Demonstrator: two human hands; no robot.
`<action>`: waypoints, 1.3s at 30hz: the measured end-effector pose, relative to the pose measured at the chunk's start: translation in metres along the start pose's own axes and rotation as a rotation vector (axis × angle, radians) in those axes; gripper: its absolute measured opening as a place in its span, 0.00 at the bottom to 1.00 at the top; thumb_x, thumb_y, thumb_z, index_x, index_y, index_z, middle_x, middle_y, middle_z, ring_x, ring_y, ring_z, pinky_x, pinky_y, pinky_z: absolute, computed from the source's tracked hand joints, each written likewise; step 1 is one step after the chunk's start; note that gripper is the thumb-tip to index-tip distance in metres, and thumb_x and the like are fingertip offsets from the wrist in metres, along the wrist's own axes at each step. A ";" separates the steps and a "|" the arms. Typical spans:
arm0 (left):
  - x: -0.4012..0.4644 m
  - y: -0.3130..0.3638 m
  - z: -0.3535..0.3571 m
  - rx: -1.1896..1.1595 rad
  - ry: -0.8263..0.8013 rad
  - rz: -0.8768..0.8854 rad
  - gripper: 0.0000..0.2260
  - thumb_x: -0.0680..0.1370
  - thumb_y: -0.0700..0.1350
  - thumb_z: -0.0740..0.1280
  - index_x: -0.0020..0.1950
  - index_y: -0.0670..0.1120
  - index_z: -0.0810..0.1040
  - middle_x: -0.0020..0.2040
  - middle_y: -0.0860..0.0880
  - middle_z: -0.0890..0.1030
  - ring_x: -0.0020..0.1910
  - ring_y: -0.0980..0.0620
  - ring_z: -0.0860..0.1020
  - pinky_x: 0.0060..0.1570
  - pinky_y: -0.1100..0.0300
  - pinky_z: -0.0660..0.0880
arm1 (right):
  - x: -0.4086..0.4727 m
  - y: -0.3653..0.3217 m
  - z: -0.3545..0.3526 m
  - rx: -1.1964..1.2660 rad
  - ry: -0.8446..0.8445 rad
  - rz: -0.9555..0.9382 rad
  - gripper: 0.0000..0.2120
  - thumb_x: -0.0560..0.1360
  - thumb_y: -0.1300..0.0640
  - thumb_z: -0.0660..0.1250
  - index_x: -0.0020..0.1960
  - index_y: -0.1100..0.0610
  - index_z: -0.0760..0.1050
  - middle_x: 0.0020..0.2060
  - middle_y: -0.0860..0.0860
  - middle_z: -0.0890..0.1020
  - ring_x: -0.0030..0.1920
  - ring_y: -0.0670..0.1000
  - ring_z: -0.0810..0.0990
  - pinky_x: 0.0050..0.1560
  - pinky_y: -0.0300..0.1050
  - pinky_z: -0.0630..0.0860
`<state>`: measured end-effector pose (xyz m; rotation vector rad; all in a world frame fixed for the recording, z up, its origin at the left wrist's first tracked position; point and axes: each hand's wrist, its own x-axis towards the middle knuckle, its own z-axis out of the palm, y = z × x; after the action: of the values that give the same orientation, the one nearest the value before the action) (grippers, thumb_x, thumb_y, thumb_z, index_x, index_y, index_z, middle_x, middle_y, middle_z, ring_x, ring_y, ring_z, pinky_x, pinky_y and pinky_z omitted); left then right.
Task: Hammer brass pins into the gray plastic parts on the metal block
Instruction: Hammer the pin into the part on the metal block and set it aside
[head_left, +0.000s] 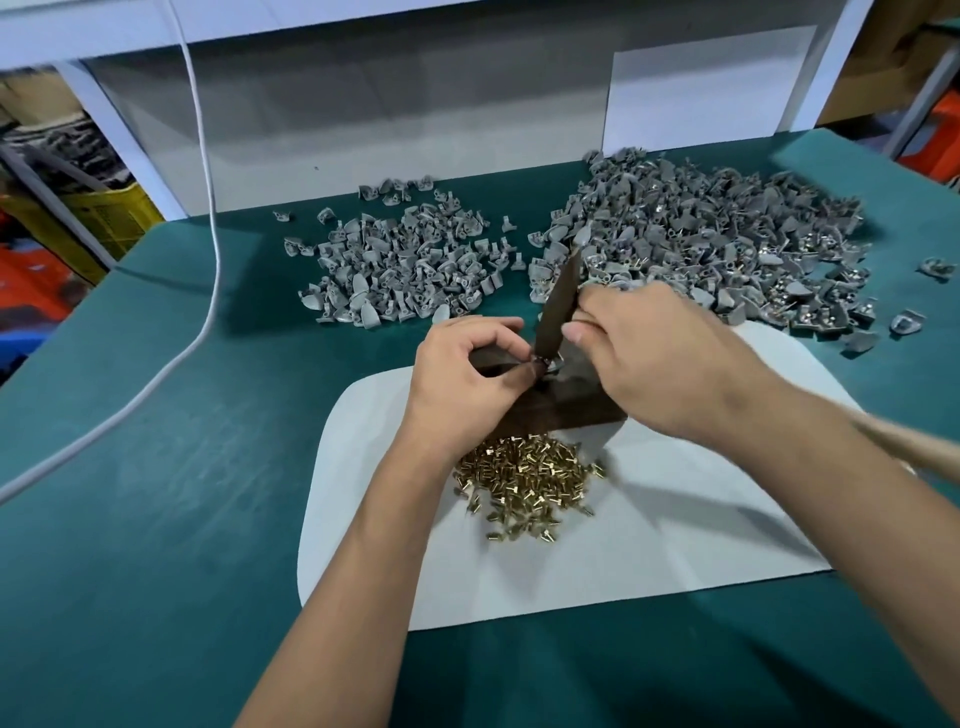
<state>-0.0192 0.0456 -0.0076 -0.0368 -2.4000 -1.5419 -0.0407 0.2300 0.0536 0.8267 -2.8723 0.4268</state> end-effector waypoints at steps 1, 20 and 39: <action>-0.001 0.001 0.000 -0.001 0.000 0.001 0.05 0.71 0.34 0.78 0.41 0.42 0.86 0.56 0.45 0.85 0.57 0.53 0.83 0.60 0.50 0.80 | 0.002 0.001 -0.004 -0.035 -0.015 -0.005 0.08 0.84 0.46 0.57 0.50 0.47 0.70 0.41 0.53 0.80 0.39 0.60 0.75 0.40 0.51 0.72; -0.001 -0.002 0.000 0.010 0.009 -0.039 0.04 0.72 0.37 0.79 0.42 0.45 0.86 0.57 0.49 0.85 0.58 0.58 0.82 0.62 0.55 0.78 | 0.002 0.003 -0.011 -0.089 0.018 0.062 0.11 0.84 0.46 0.56 0.51 0.50 0.72 0.37 0.51 0.75 0.38 0.59 0.73 0.39 0.50 0.69; -0.001 -0.003 0.001 -0.017 0.000 -0.068 0.05 0.72 0.38 0.79 0.41 0.47 0.86 0.56 0.51 0.85 0.57 0.57 0.83 0.64 0.49 0.77 | -0.001 -0.001 -0.013 -0.032 0.178 0.028 0.08 0.84 0.46 0.55 0.49 0.46 0.67 0.33 0.49 0.72 0.35 0.58 0.71 0.37 0.49 0.67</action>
<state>-0.0186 0.0454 -0.0112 0.0418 -2.4114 -1.5918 -0.0391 0.2336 0.0664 0.7060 -2.7221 0.4325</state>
